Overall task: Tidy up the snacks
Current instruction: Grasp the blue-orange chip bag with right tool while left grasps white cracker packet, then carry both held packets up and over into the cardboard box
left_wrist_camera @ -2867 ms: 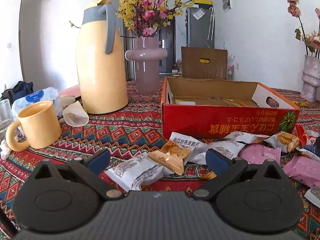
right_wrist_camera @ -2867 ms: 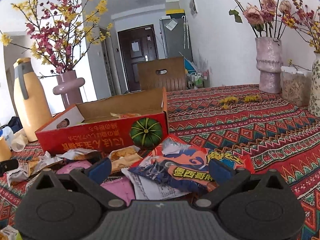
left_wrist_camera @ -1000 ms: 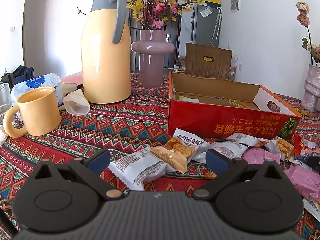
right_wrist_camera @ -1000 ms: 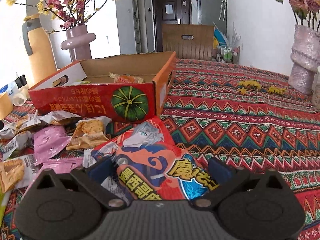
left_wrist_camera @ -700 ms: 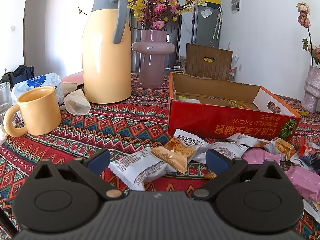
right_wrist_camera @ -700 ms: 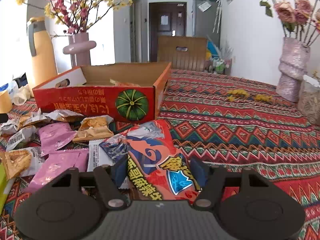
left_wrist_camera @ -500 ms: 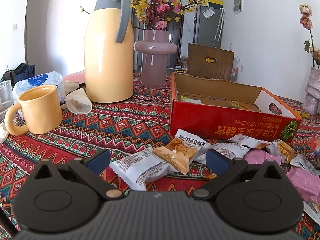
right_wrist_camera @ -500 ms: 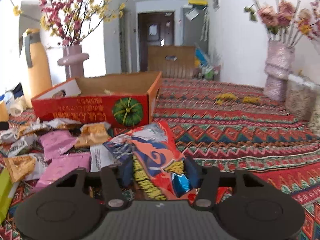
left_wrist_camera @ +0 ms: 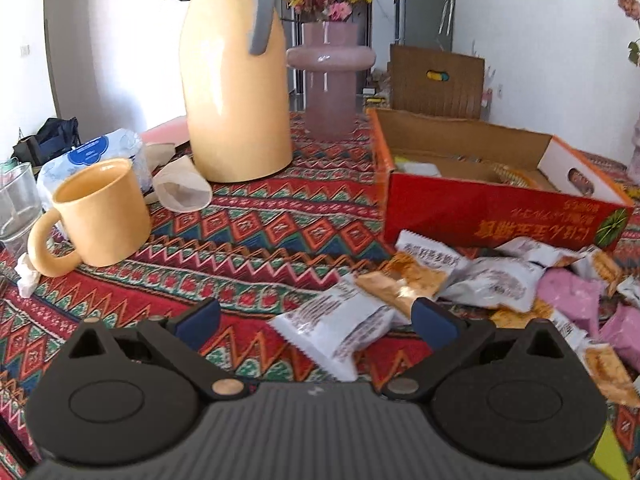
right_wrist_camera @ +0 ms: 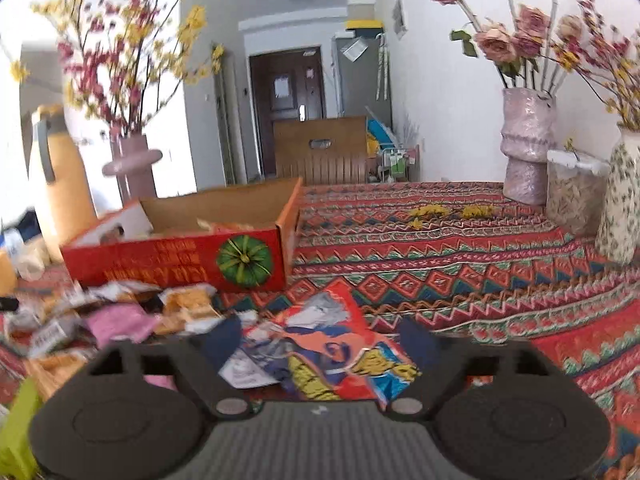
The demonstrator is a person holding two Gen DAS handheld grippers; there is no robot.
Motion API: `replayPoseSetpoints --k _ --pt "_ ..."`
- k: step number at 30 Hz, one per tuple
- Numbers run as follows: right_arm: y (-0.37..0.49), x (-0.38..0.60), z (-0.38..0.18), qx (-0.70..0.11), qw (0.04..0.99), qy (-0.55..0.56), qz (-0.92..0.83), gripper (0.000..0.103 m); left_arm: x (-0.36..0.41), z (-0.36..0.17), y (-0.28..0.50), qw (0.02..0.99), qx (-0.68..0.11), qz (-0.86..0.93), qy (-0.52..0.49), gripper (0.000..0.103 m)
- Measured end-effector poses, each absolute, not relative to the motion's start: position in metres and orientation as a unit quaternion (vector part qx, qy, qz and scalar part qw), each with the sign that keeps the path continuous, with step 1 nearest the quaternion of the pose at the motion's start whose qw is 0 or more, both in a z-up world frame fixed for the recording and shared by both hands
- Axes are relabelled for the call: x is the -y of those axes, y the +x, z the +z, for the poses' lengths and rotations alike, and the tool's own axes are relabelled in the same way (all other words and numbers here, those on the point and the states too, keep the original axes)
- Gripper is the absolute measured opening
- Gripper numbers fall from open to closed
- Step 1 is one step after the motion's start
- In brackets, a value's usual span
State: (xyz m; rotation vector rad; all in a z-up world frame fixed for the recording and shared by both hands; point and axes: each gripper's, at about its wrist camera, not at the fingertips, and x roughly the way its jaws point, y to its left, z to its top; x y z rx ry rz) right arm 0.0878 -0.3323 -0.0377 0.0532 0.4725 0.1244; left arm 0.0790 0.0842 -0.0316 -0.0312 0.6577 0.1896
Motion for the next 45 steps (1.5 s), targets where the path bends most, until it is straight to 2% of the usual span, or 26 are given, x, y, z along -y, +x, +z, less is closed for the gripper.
replayPoseSetpoints --k 5,11,13,15,20,25,27,31,32,33,45 --pt "0.115 0.334 -0.042 -0.279 0.957 -0.013 0.078 0.095 -0.086 -0.032 0.078 0.94 -0.329 0.093 -0.007 0.103" --pt "0.14 0.335 -0.064 -0.339 0.935 -0.027 0.099 0.097 -0.086 -0.032 0.08 0.938 -0.338 0.077 0.018 0.103" --pt "0.139 0.34 -0.065 -0.339 0.936 -0.01 0.099 0.085 -0.086 -0.035 0.086 0.935 -0.345 0.074 0.026 0.103" --pt "0.134 0.344 -0.062 -0.329 0.938 0.005 0.103 0.067 -0.087 -0.038 0.094 0.932 -0.355 0.07 0.032 0.103" --pt "0.109 0.347 -0.052 -0.289 0.952 0.027 0.092 0.063 -0.087 -0.045 0.108 0.929 -0.366 0.048 0.04 0.102" --pt "0.091 0.347 -0.04 -0.254 0.962 0.052 0.082 0.063 -0.084 -0.053 0.115 0.924 -0.38 0.028 0.042 0.089" --pt "0.088 0.347 -0.038 -0.25 0.963 0.059 0.083 0.063 -0.086 -0.055 0.113 0.924 -0.381 0.019 0.032 0.079" --pt "0.085 0.343 -0.038 -0.25 0.962 0.067 0.089 0.063 -0.086 -0.052 0.107 0.926 -0.376 0.017 0.021 0.063" --pt "0.084 0.341 -0.038 -0.25 0.962 0.066 0.091 0.063 -0.086 -0.052 0.105 0.926 -0.376 0.017 0.019 0.057" --pt "0.084 0.338 -0.038 -0.251 0.961 0.065 0.094 0.063 -0.087 -0.052 0.102 0.926 -0.376 0.014 0.015 0.045" --pt "0.075 0.32 -0.025 -0.229 0.964 0.059 0.123 0.063 -0.083 -0.026 0.071 0.945 -0.326 0.022 -0.011 0.043"
